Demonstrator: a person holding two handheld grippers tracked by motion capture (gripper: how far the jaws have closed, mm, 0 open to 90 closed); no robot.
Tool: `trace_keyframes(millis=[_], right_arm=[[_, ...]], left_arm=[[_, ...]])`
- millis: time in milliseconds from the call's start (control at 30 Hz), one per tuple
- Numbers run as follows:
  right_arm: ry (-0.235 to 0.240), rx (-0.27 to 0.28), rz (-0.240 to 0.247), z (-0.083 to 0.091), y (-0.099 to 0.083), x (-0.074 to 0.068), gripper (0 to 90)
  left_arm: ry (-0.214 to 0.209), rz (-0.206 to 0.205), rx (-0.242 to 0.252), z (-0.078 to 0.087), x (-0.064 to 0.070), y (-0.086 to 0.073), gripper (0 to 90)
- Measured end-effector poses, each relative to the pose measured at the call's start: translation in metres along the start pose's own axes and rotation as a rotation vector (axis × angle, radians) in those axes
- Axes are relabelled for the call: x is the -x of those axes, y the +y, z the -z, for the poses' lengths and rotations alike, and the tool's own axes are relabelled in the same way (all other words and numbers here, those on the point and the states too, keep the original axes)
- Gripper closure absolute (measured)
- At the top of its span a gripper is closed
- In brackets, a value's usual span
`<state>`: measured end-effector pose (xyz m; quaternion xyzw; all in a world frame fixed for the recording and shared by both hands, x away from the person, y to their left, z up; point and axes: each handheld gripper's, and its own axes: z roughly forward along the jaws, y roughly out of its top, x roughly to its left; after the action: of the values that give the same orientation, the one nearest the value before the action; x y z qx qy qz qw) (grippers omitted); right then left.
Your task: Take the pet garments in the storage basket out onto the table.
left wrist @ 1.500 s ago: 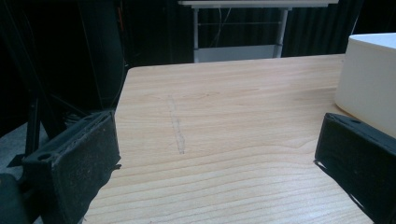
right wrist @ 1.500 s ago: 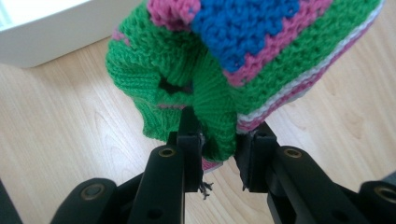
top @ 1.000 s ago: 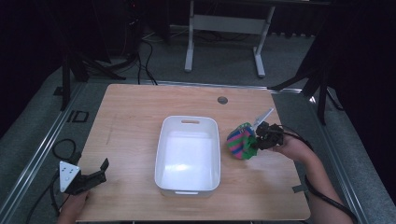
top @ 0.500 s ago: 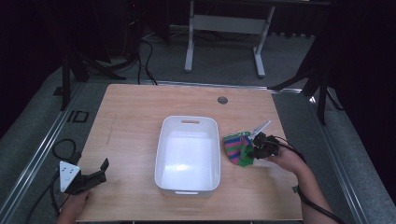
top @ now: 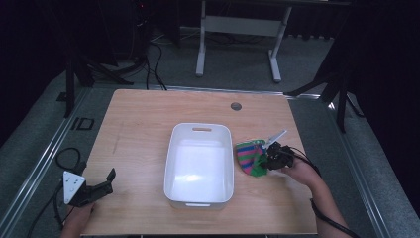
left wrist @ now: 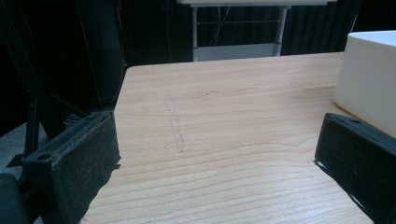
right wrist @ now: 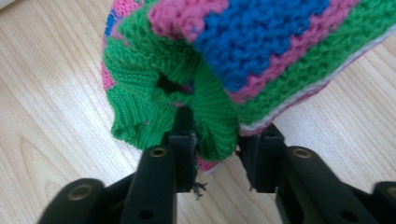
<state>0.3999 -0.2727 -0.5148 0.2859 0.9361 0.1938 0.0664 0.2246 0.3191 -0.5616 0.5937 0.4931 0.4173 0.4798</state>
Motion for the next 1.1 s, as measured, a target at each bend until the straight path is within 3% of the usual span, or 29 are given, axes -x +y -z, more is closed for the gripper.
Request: trace_keyframes(millis=[67, 100, 267, 333, 433, 567, 800, 1067, 1100], right_arm=[[-0.005, -0.003, 0.005, 0.001, 0.0, 0.0, 64.2], [-0.008, -0.006, 0.011, 0.005, 0.002, -0.001, 55.3], [-0.018, 0.004, 0.029, 0.017, 0.006, -0.002, 42.2], [-0.026, 0.022, 0.015, 0.024, 0.007, 0.001, 33.5], [-0.028, 0.075, -0.007, 0.035, 0.005, 0.005, 30.1], [-0.04, 0.123, -0.011, 0.045, -0.002, 0.008, 18.2], [-0.047, 0.185, -0.057, 0.053, -0.023, 0.012, 14.0], [-0.109, 0.251, -0.114, 0.053, -0.052, 0.008, 13.5], [-0.132, 0.281, -0.158, 0.052, -0.062, 0.009, 13.6]], left_arm=[[0.0, 0.0, 0.0, 0.0, 0.0, 0.0, 0.2], [0.001, 0.001, 0.001, 0.0, 0.0, 0.0, 0.3], [0.001, 0.001, 0.001, 0.0, 0.0, 0.0, 0.2], [0.001, 0.001, 0.002, 0.0, 0.0, 0.0, 0.3], [0.001, 0.001, 0.001, 0.0, 0.0, 0.0, 0.3], [0.001, 0.001, 0.001, 0.0, 0.0, 0.0, 0.2], [0.001, 0.002, 0.001, 0.0, 0.0, 0.0, 0.2], [0.002, -0.001, 0.0, 0.0, 0.0, 0.0, 0.2], [0.001, -0.001, -0.001, 0.0, 0.0, 0.0, 0.3]])
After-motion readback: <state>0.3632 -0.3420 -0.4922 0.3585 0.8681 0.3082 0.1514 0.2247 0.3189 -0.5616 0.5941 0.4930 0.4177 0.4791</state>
